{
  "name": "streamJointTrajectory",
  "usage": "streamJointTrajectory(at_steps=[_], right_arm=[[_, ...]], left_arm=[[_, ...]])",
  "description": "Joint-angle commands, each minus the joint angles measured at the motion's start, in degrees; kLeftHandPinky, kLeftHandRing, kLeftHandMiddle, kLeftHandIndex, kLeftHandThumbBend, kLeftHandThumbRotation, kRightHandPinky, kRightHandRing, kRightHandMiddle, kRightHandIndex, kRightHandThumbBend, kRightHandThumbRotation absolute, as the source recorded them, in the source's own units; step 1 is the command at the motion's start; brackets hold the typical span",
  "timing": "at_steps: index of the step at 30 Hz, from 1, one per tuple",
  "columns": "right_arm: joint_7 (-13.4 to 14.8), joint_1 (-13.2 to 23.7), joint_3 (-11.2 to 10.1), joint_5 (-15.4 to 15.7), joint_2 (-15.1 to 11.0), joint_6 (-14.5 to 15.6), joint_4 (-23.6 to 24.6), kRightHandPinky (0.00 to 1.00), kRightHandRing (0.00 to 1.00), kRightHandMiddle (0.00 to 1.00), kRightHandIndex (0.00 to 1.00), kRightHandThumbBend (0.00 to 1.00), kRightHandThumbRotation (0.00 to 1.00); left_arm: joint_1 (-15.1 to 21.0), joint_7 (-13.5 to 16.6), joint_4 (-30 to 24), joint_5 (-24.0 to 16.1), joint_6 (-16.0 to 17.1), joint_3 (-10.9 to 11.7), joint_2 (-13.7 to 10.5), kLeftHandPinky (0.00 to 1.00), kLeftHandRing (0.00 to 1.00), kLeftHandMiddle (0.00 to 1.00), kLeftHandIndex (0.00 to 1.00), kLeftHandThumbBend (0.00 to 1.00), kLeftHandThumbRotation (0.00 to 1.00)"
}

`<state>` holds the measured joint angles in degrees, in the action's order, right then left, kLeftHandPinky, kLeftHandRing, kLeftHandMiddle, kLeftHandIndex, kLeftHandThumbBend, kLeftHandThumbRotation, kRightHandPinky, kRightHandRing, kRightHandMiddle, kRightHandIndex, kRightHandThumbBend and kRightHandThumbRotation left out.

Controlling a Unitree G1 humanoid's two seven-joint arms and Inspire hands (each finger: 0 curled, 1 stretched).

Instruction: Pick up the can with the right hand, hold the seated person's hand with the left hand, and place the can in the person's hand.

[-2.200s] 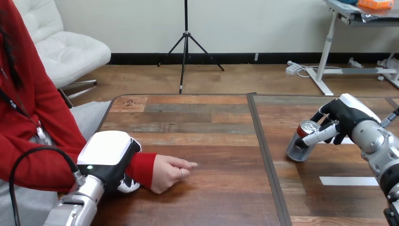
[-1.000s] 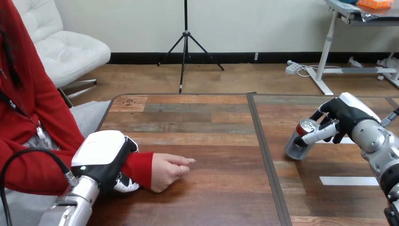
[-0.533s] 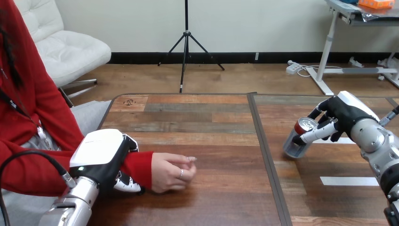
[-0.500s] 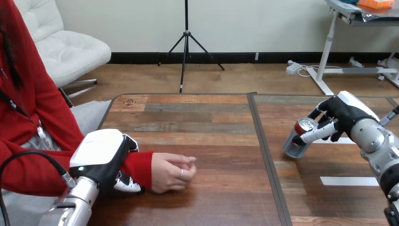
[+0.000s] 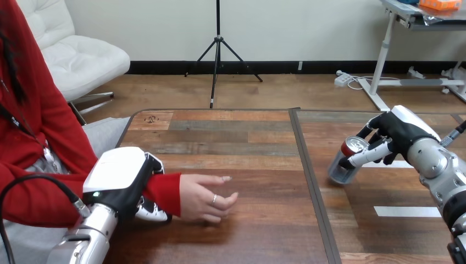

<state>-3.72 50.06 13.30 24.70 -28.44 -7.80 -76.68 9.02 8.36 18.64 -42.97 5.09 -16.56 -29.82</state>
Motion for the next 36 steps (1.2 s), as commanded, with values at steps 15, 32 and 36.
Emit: streamJointTrajectory(at_steps=[15,32,36], right_arm=[[2.4,8.4,-1.6,-1.3,1.2,-2.8,4.3,0.35,0.39,0.45,0.49,0.72,0.0],[2.4,10.6,-1.1,-0.7,2.7,-2.1,4.9,0.36,0.39,0.45,0.48,0.71,0.0],[2.8,11.3,-0.6,-0.1,3.1,-2.1,5.1,0.35,0.38,0.44,0.48,0.72,0.0]], left_arm=[[10.9,3.8,-7.7,1.7,2.9,4.6,0.7,0.2,0.25,0.3,0.3,0.82,0.0],[14.3,3.1,-7.9,1.9,2.8,4.5,2.0,0.2,0.25,0.3,0.3,0.77,0.0],[15.5,3.2,-8.2,2.2,2.9,4.6,2.7,0.19,0.25,0.31,0.3,0.79,0.0]])
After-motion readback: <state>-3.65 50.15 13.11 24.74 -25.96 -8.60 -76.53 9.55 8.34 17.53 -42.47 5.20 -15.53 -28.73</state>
